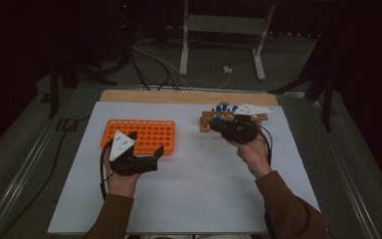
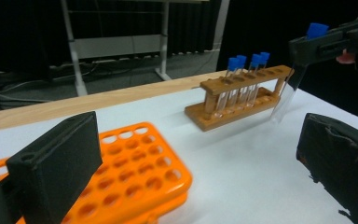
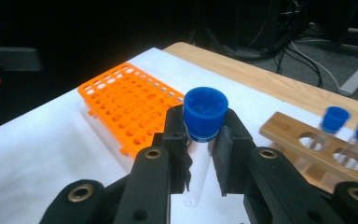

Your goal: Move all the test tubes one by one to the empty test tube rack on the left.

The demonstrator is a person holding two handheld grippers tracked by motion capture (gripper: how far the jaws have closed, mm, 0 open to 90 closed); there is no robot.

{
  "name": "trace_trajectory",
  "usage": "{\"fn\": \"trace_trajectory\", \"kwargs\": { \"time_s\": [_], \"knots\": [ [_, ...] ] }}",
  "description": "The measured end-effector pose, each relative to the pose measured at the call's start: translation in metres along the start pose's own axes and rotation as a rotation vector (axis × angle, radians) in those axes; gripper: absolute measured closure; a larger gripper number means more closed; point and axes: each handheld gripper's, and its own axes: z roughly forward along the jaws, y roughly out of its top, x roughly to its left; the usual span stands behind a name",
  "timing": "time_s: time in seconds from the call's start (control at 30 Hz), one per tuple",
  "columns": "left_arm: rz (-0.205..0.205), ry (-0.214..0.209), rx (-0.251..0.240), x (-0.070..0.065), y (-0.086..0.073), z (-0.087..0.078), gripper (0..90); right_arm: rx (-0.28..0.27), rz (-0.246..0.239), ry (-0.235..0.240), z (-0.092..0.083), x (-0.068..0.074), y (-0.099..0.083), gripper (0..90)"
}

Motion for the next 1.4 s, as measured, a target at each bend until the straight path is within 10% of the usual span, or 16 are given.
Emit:
{"fn": "trace_trajectory", "kwargs": {
  "time_s": [0.33, 0.83, 1.4],
  "knots": [
    [0.067, -0.048, 0.019, -0.031, 0.006, 0.040, 1.4, 0.005, -0.010, 0.044, 0.015, 0.015, 0.001, 77.1],
    [0.099, -0.095, 0.124, -0.043, 0.004, 0.071, 8.8, 0.014, -0.017, 0.098, 0.031, 0.032, 0.002, 77.0],
    [0.115, -0.132, 0.102, -0.048, 0.008, 0.075, 57.6, 0.024, -0.027, 0.133, 0.034, 0.040, 0.006, 76.9]
  ]
}}
